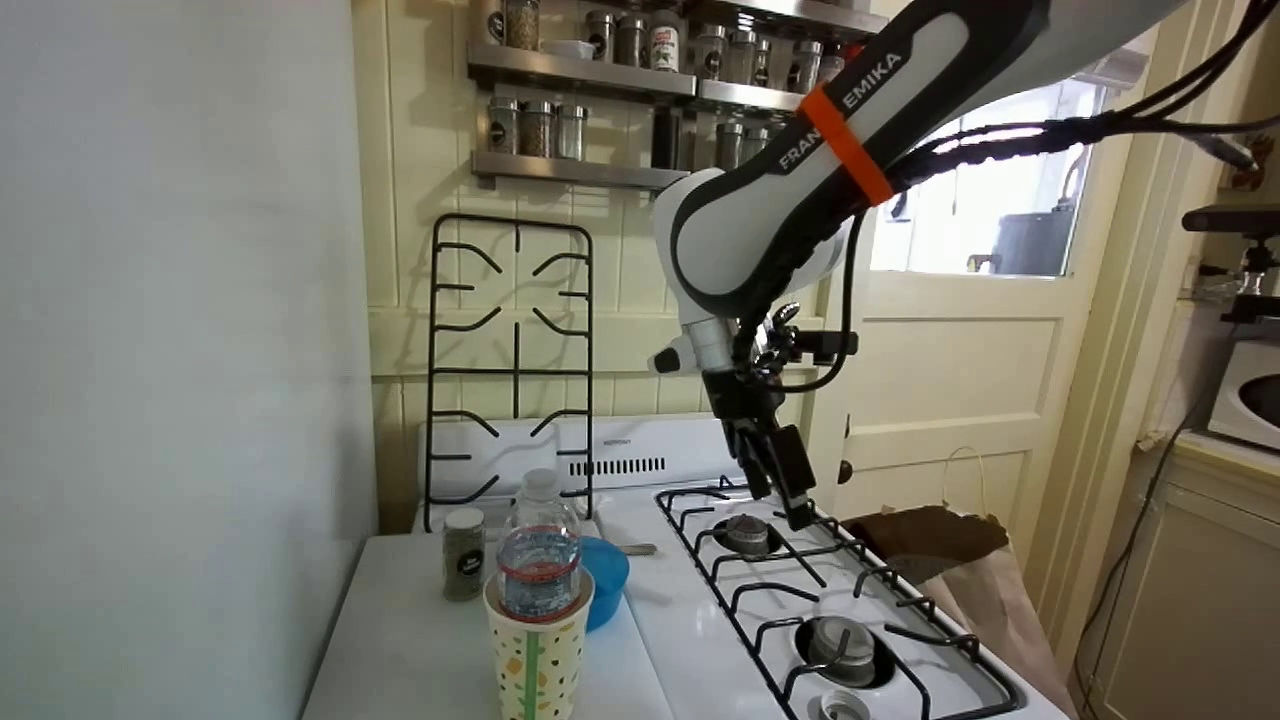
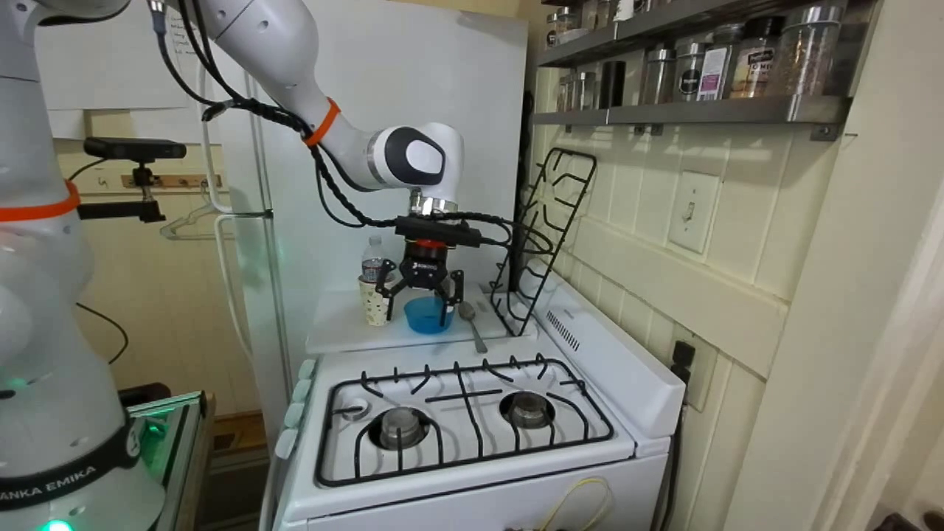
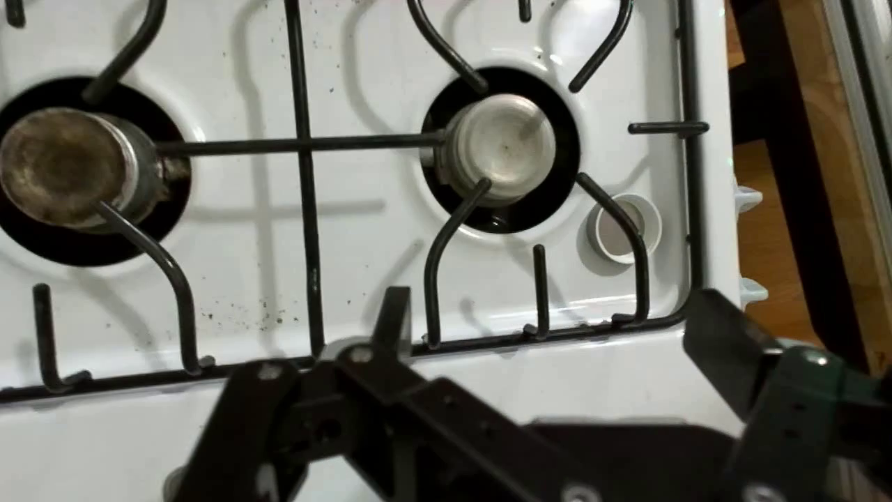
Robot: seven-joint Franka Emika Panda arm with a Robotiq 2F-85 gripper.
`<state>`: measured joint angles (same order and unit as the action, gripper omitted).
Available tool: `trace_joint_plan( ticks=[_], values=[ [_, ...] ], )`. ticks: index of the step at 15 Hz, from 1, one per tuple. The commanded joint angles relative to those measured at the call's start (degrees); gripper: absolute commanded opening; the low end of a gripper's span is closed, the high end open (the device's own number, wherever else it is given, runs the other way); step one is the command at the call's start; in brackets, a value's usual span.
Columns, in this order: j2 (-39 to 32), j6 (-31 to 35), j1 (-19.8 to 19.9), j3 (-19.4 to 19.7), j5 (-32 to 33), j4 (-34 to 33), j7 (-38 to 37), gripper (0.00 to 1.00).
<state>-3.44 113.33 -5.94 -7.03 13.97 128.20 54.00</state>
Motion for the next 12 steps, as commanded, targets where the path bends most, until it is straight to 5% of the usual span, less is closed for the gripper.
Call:
trace_joint_plan(
  ticks=[1, 12],
  values=[
    [-0.6, -0.1, -0.2, -0.2, 0.0, -0.3, 0.6, 1.0],
    [-1.5, 2.2, -0.3, -0.2, 1.7, -1.0, 0.8, 1.0]
  ],
)
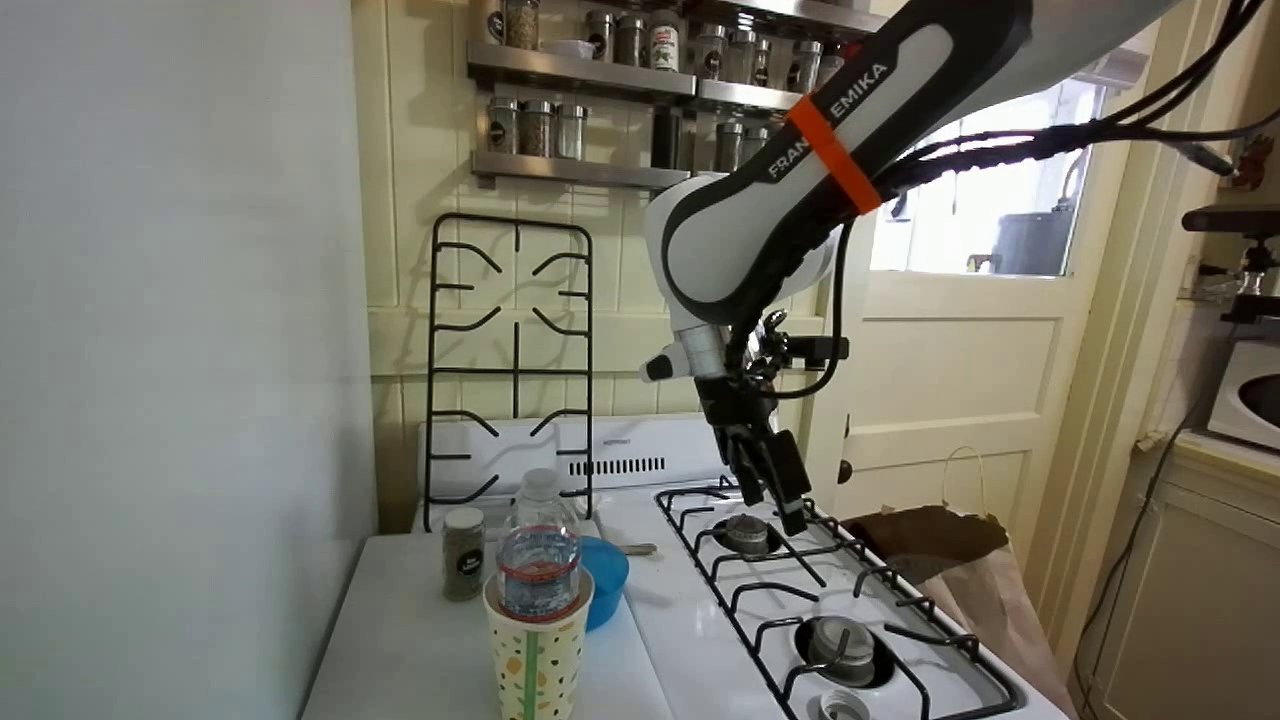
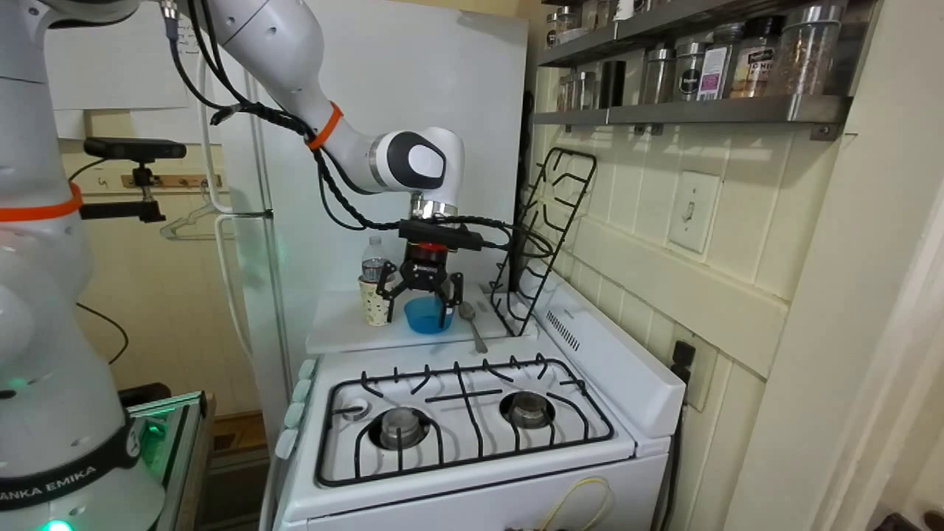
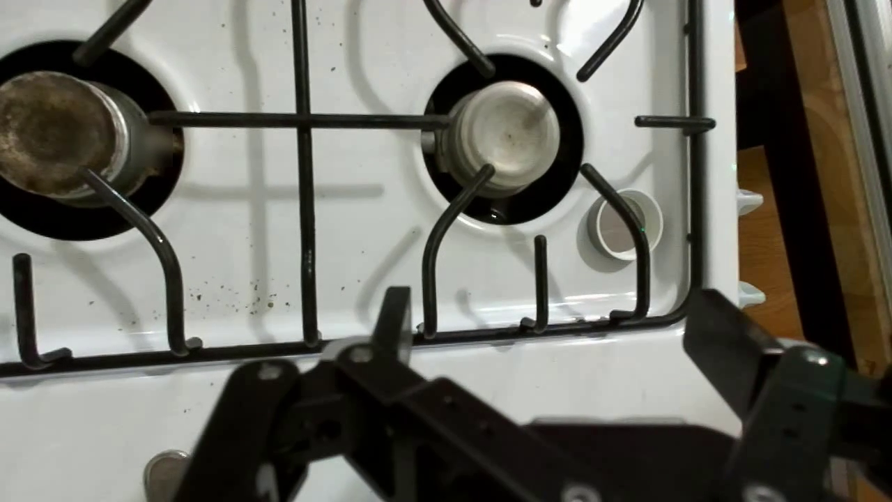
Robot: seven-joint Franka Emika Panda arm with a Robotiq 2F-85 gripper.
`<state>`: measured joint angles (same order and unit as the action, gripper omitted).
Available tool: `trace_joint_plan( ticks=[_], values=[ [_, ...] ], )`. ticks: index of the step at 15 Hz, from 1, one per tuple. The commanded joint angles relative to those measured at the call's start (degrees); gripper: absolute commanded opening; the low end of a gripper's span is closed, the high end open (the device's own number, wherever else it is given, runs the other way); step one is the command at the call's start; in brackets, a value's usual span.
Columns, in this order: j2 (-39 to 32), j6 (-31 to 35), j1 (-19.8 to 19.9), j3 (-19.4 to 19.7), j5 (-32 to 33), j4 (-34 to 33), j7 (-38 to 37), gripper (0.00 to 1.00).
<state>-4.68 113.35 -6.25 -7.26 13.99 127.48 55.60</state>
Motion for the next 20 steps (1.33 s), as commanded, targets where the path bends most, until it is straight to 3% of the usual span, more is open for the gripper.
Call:
trace_joint_plan(
  ticks=[1, 3, 6, 10, 13, 16, 20],
  values=[
    [-0.7, 8.7, 0.5, 0.3, 1.7, -0.3, -0.1, 1.0],
    [-2.8, 17.1, 1.3, 1.0, 1.9, -1.7, 0.8, 1.0],
    [-6.3, 30.6, 3.4, 1.3, -4.3, -3.2, 6.3, 1.0],
    [-11.7, 46.1, 6.2, -3.4, -17.7, -3.2, 12.9, 1.0],
    [-12.5, 50.2, 7.6, -8.0, -23.1, -2.1, 12.5, 1.0],
    [-10.7, 51.2, 6.4, -6.3, -19.7, -0.1, 5.7, 1.0],
    [-13.7, 48.4, 7.0, -6.8, -18.5, -3.6, 6.7, 1.0]
  ],
)
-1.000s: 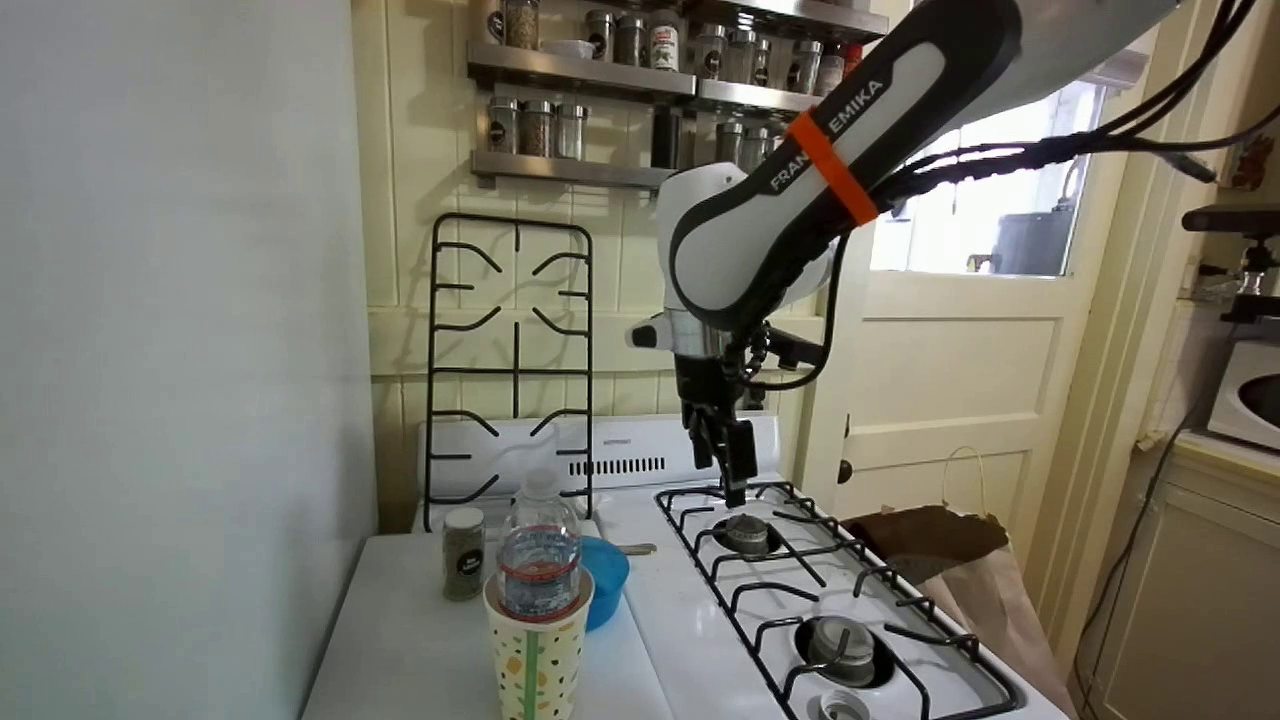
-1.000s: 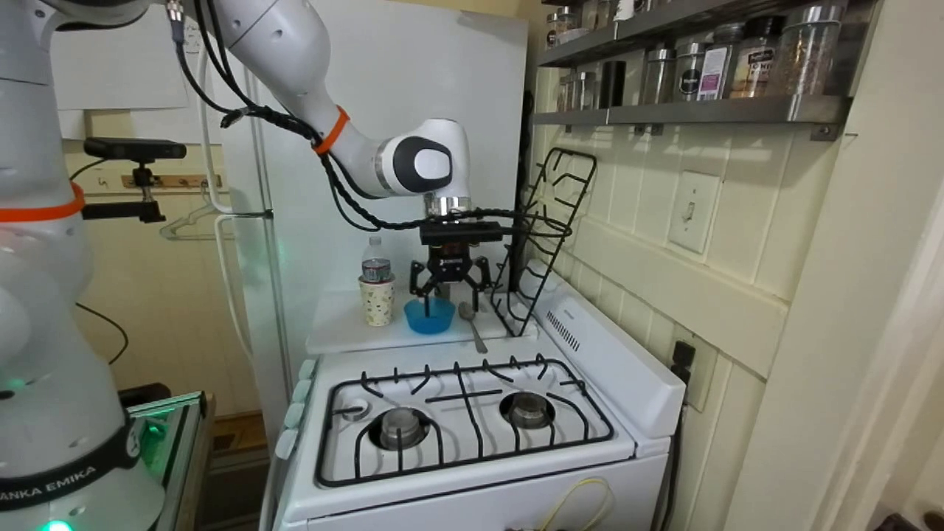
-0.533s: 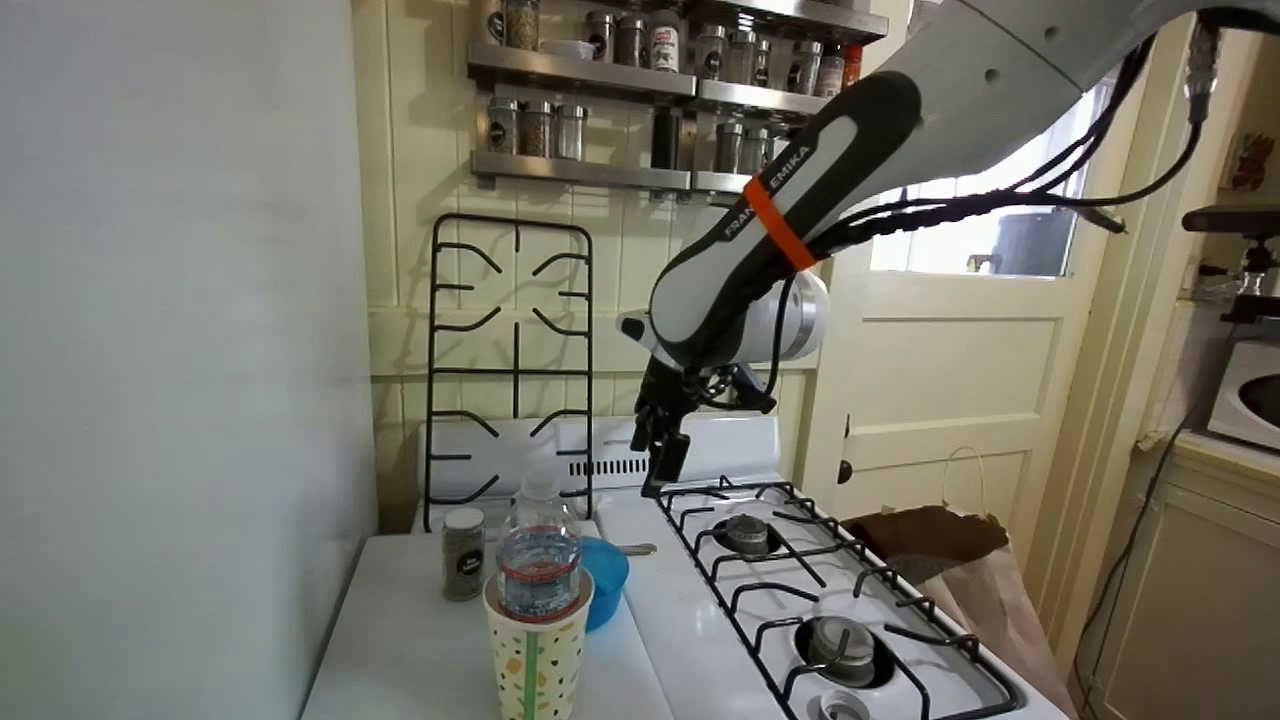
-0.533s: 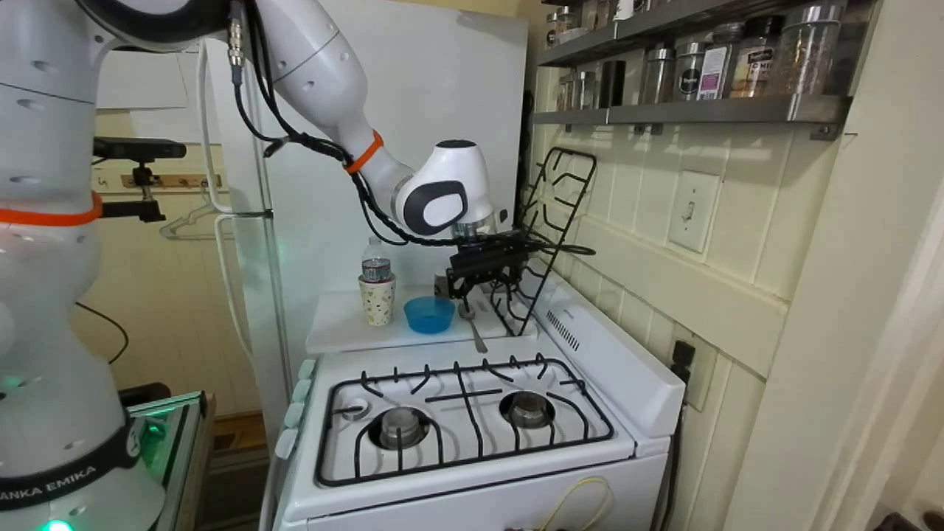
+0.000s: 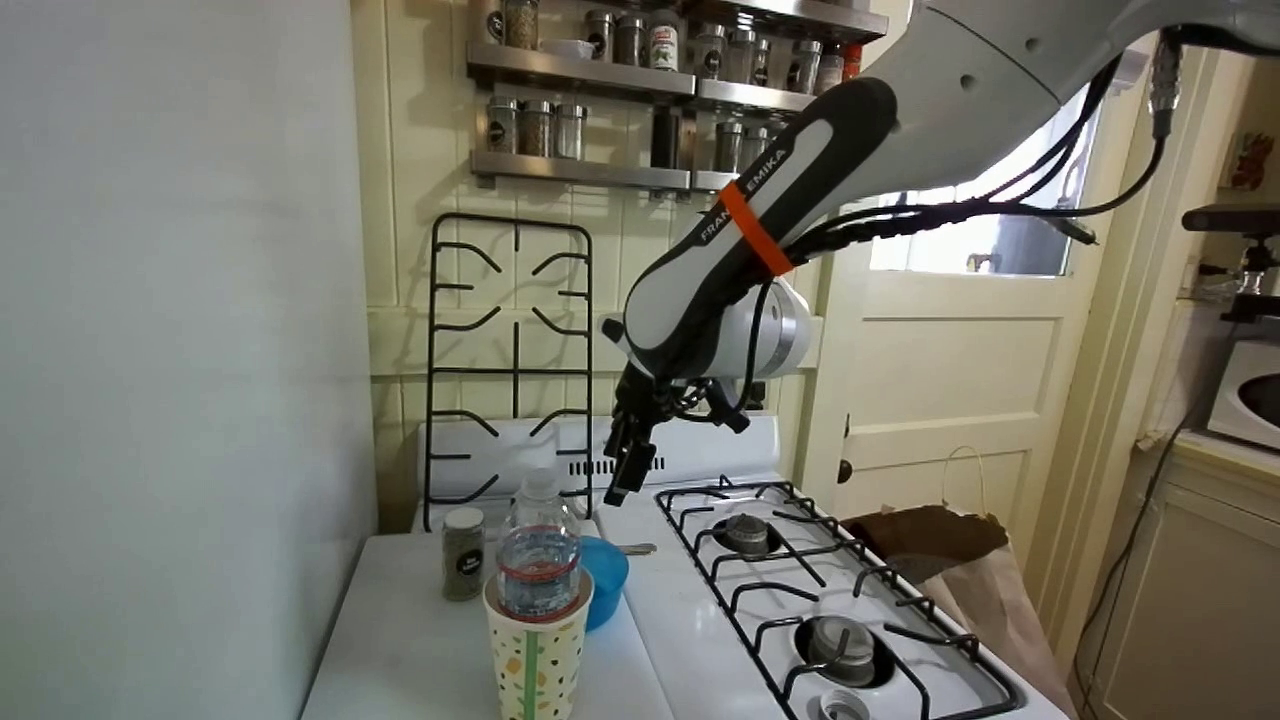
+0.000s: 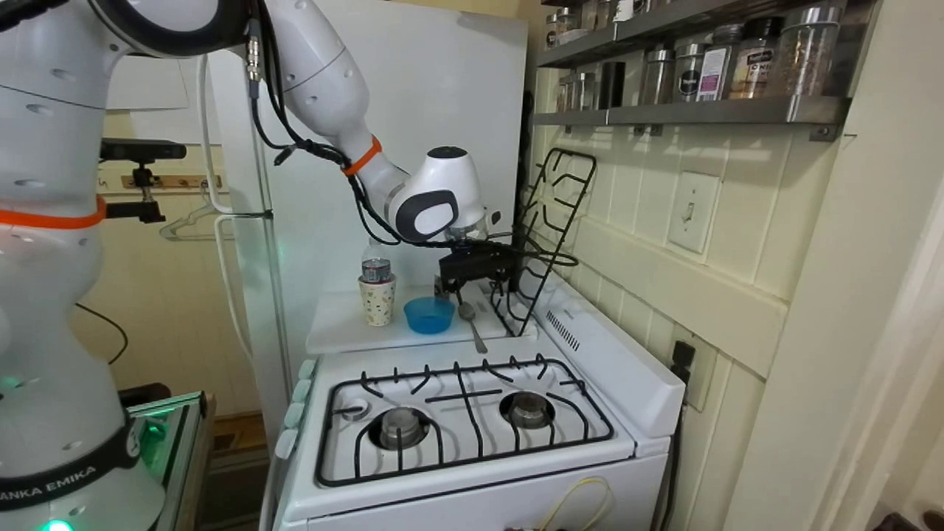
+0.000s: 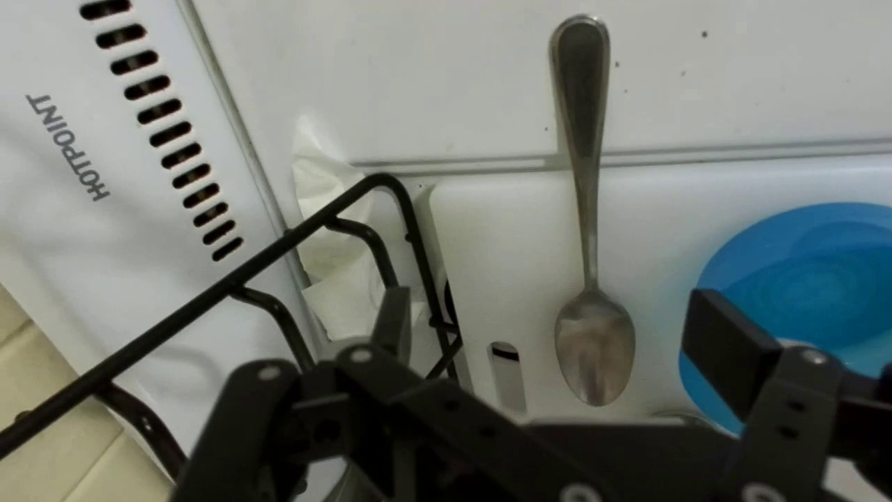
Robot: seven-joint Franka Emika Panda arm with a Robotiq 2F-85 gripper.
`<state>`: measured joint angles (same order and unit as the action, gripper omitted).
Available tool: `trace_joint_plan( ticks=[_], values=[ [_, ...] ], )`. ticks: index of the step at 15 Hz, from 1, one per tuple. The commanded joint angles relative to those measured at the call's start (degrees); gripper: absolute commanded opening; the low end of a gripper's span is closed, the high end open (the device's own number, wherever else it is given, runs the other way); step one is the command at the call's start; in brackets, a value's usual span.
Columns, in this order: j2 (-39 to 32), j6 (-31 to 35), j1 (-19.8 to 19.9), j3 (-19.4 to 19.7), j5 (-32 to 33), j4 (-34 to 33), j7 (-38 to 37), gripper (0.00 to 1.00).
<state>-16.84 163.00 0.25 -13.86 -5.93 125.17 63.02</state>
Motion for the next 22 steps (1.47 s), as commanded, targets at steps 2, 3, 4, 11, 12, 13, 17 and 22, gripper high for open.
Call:
trace_joint_plan(
  ticks=[2, 3, 4, 11, 12, 13, 17, 22],
  values=[
    [-5.1, -1.1, 2.2, -1.6, 0.2, -3.9, 2.5, 1.0],
    [-6.7, -0.9, 2.9, -2.0, 0.0, -5.1, 3.3, 1.0],
    [-7.9, -0.5, 3.8, -2.7, -0.4, -6.0, 4.2, 0.94],
    [-10.6, -4.7, 3.6, -5.4, 1.3, -8.8, 4.4, 0.79],
    [-10.1, -5.2, 3.3, -5.9, 1.3, -8.4, 4.3, 0.77],
    [-10.0, -5.6, 2.9, -6.3, 1.4, -8.2, 4.3, 0.78],
    [-10.5, -6.1, 2.6, -7.2, 0.8, -8.4, 4.1, 0.7],
    [-10.3, -8.0, 0.9, -4.1, 2.5, -8.4, 1.1, 0.7]
  ],
)
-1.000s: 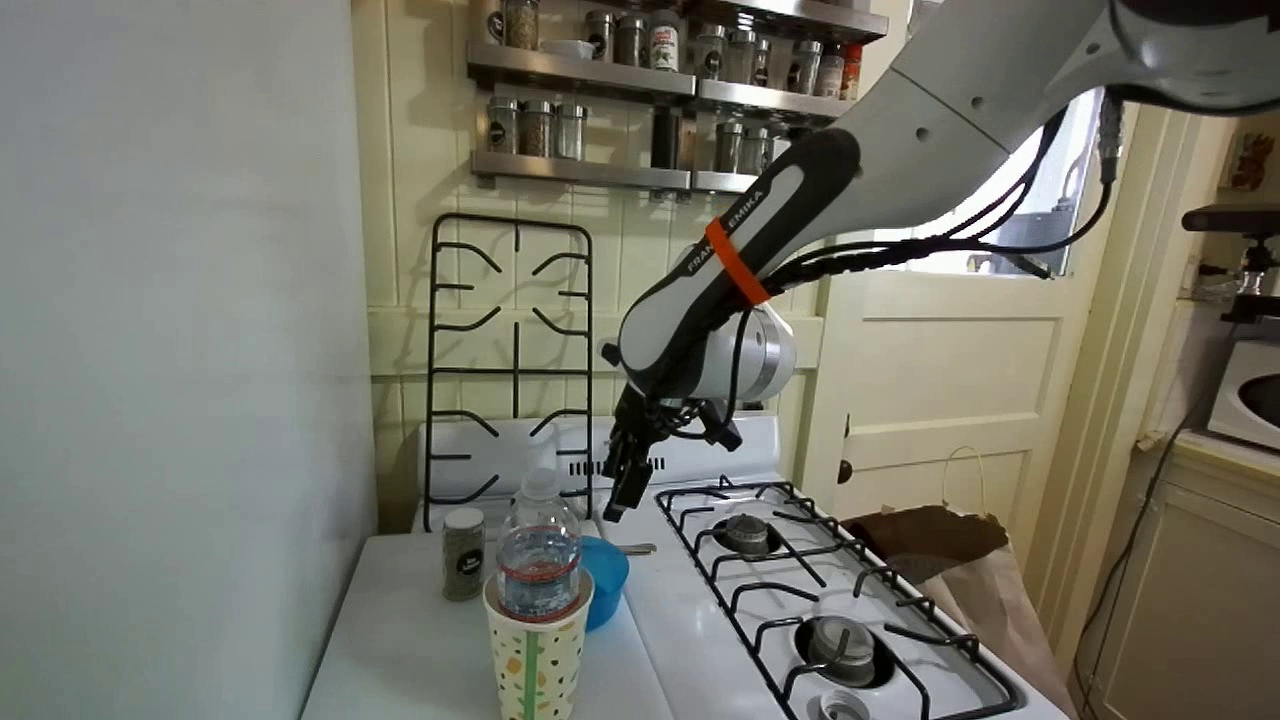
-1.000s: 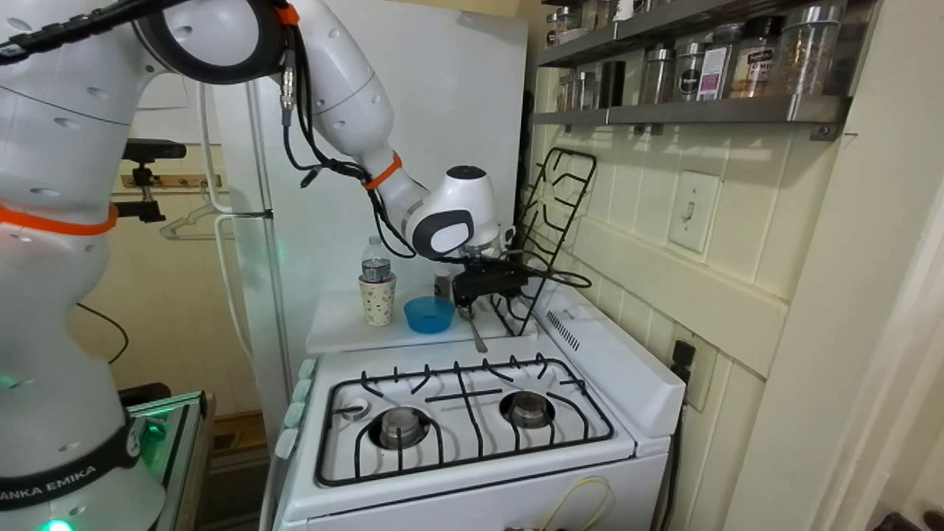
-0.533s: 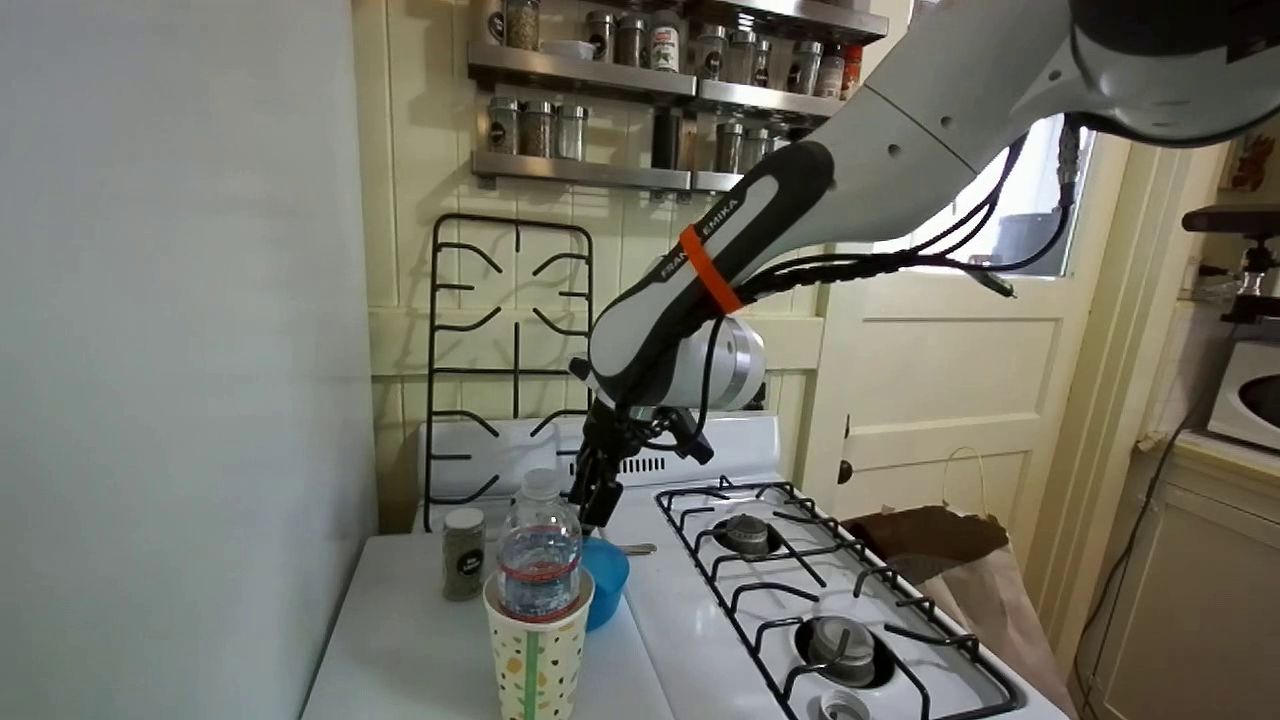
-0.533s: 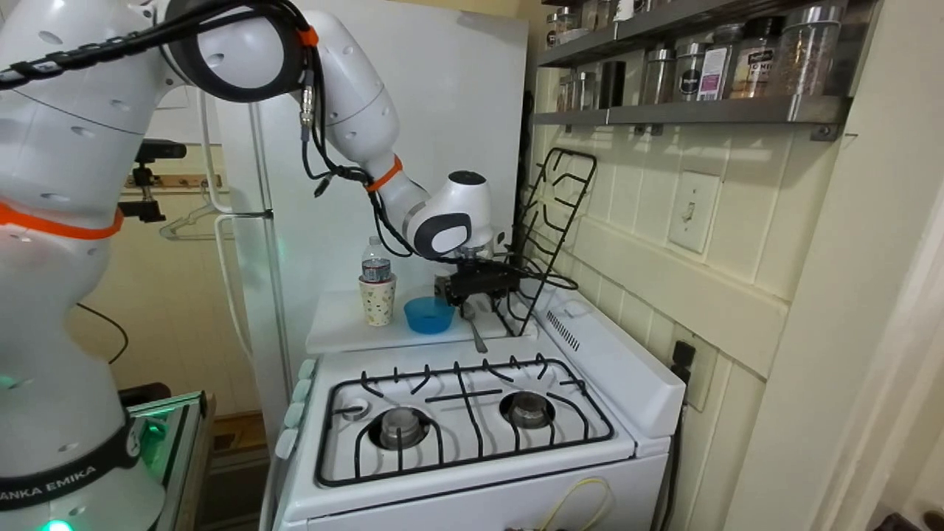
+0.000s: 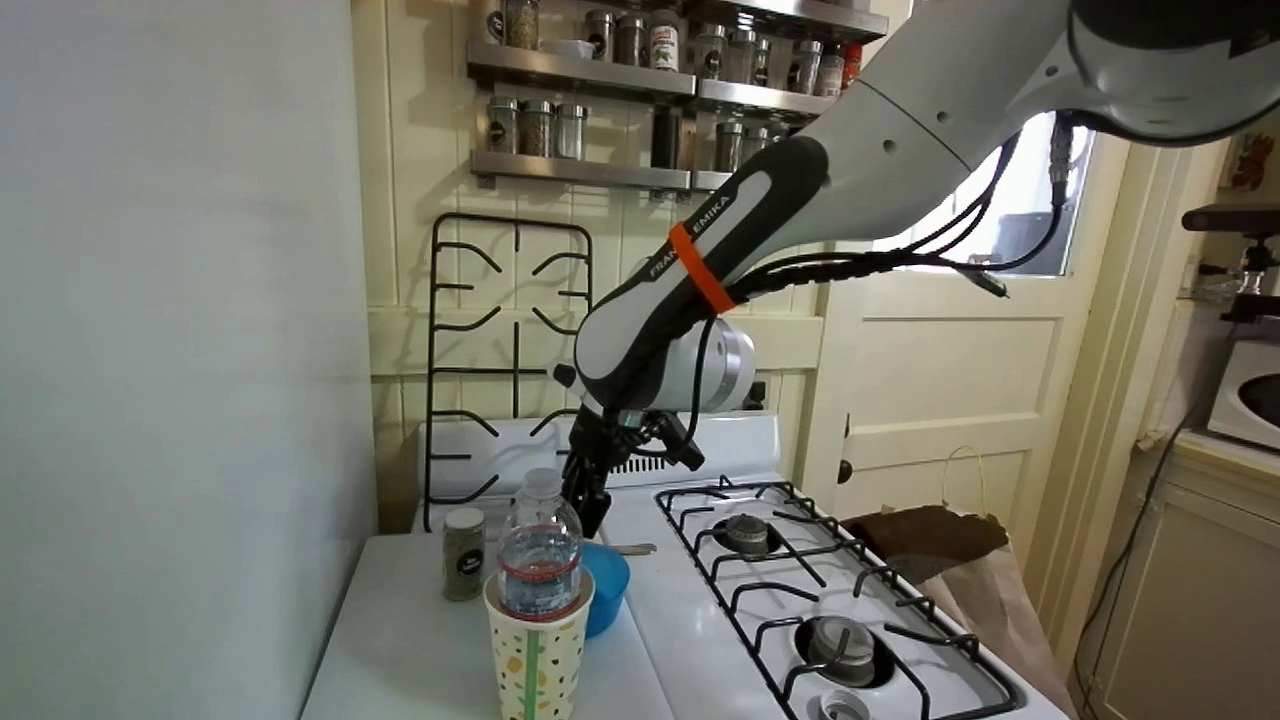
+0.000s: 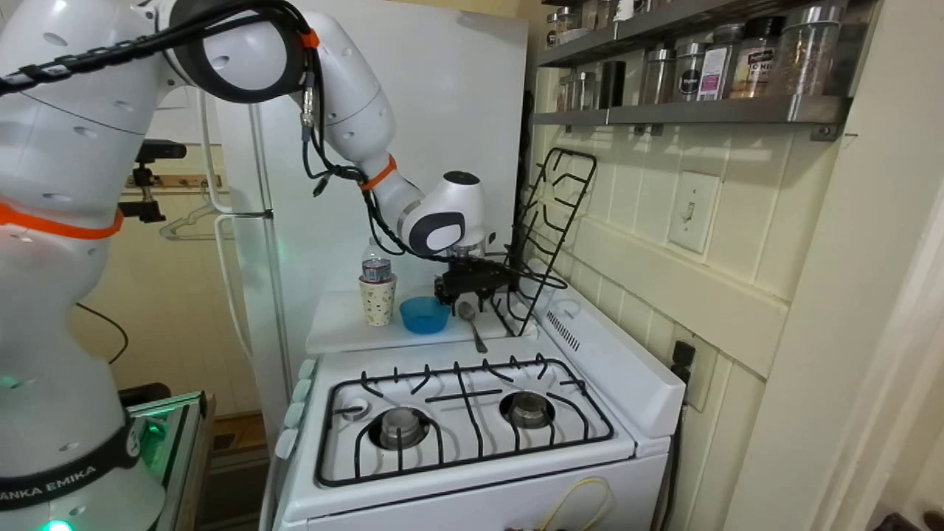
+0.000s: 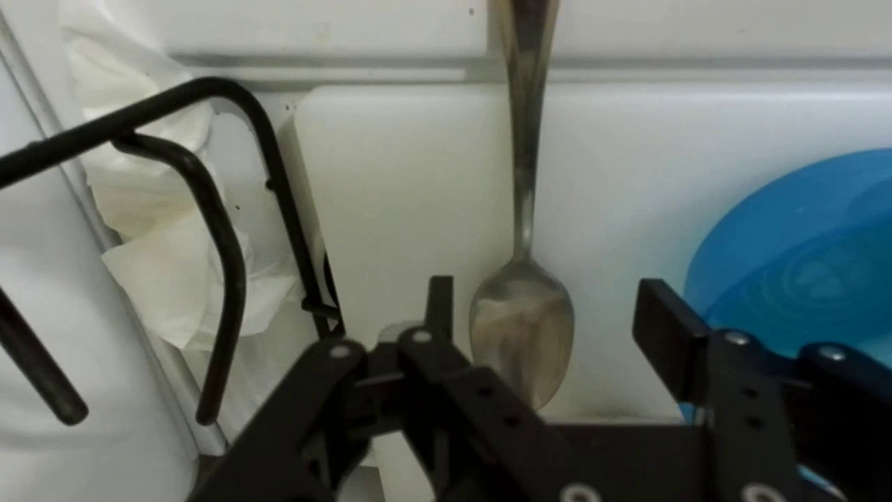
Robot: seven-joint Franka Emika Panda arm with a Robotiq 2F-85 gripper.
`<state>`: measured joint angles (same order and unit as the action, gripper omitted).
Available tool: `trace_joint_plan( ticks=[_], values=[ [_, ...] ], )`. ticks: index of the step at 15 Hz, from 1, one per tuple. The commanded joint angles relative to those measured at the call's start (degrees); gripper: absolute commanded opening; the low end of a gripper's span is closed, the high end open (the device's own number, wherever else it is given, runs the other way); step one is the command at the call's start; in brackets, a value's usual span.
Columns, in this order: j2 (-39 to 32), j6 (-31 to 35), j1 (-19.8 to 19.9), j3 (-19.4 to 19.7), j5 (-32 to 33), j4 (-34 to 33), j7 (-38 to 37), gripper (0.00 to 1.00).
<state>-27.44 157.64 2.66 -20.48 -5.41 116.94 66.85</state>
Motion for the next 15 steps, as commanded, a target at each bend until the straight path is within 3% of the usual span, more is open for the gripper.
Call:
trace_joint_plan(
  ticks=[1, 7, 12, 15],
  values=[
    [0.1, -2.9, -1.4, 2.9, 2.2, -0.4, -2.9, 0.68],
    [-1.4, -6.8, -1.9, 4.6, 3.8, -2.4, -2.8, 0.58],
    [-1.4, -7.9, -2.5, 4.6, 4.4, -3.2, -2.3, 0.66],
    [1.0, -7.6, -3.7, 4.6, 5.6, -1.9, -2.9, 0.63]
  ],
)
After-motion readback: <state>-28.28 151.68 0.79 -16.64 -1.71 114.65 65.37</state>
